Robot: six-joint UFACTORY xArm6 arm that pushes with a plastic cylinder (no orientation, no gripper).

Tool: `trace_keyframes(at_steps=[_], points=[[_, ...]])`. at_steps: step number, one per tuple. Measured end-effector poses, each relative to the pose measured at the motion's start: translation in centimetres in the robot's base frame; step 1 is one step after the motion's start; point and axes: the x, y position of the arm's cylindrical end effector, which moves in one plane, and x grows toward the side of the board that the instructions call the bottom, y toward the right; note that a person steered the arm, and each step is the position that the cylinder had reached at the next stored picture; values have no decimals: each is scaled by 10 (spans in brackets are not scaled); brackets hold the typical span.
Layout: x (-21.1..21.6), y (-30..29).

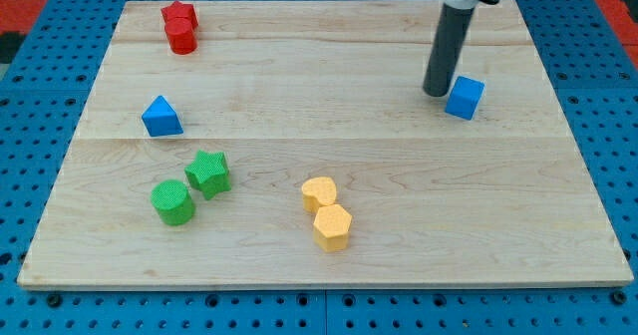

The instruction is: Point your arm at the top of the green star

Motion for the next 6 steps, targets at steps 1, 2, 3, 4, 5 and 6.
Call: trace_keyframes(at_steps=[1,2,3,4,5,6], points=[[9,-70],[18,-150],[46,-184],[67,-223],[67,-270],[67,-297]])
